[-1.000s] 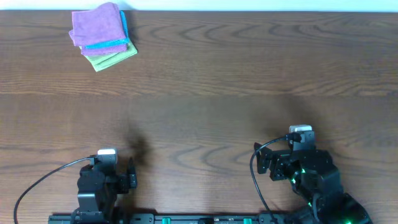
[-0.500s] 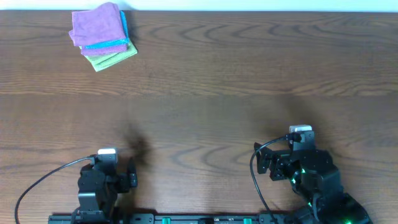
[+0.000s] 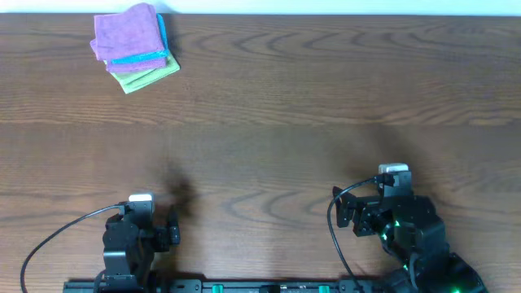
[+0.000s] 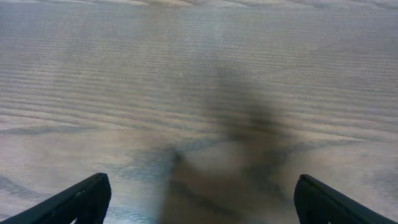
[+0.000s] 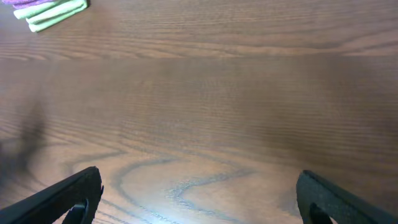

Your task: Fold the cloth

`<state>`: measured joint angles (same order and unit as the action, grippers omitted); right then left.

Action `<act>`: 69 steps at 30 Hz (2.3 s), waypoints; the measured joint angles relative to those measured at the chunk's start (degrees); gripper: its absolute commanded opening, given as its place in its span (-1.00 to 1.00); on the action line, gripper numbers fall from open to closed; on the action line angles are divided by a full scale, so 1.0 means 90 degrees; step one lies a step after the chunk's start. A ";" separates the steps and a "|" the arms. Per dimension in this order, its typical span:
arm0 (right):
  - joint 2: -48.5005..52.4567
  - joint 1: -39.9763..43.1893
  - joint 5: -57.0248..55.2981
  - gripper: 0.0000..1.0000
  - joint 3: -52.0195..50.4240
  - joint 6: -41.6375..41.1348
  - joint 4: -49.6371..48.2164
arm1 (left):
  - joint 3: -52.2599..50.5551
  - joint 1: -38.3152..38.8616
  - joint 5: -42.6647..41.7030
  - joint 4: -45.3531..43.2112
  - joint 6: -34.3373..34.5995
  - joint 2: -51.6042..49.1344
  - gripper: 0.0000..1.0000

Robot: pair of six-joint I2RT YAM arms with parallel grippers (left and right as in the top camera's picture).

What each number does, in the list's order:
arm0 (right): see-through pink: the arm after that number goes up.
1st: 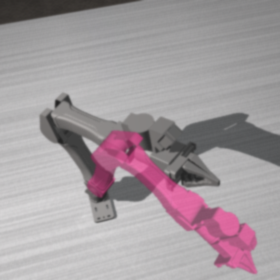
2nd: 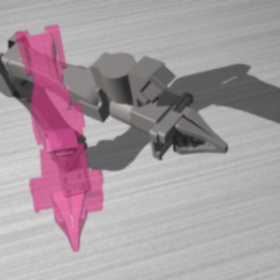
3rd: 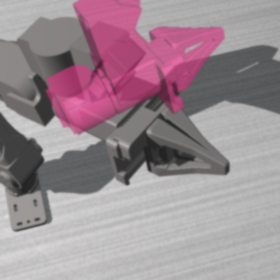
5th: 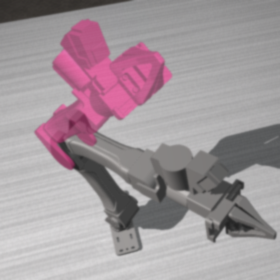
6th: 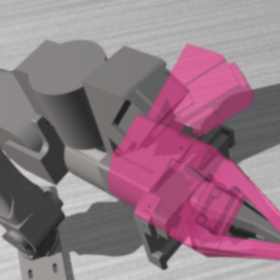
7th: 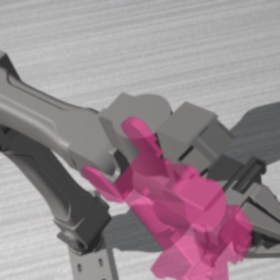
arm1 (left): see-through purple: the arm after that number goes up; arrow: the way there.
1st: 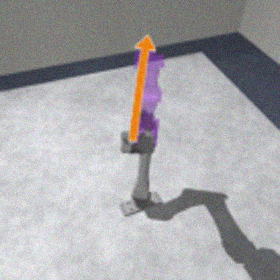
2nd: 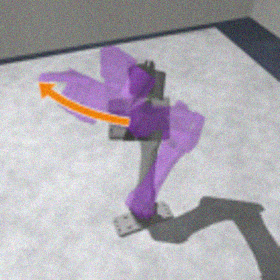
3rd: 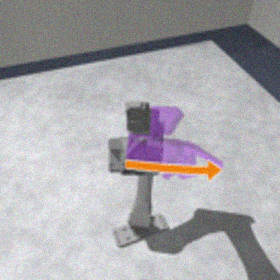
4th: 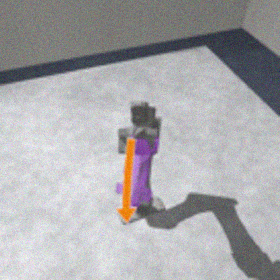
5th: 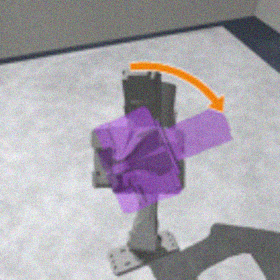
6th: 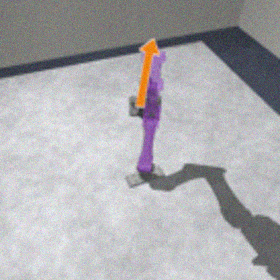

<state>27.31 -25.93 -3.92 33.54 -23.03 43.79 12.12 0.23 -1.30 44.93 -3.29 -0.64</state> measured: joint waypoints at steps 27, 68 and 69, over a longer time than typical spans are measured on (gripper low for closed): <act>-0.0811 0.1460 -0.0690 0.98 -0.0631 0.0709 -0.0068 | 0.0000 0.0000 0.0000 0.0000 0.0000 0.0002 0.90; -0.2931 0.2914 0.0228 0.98 -0.2652 0.2472 -0.0321 | -0.0007 0.0000 0.0000 -0.0002 0.0000 0.0002 0.90; -0.2931 0.2914 0.0228 0.99 -0.2652 0.2472 -0.0321 | -0.0007 0.0000 0.0000 -0.0002 0.0000 0.0002 0.91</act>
<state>0.93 0.30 -1.87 9.67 -0.78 40.91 12.05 0.23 -1.30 44.91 -3.29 -0.62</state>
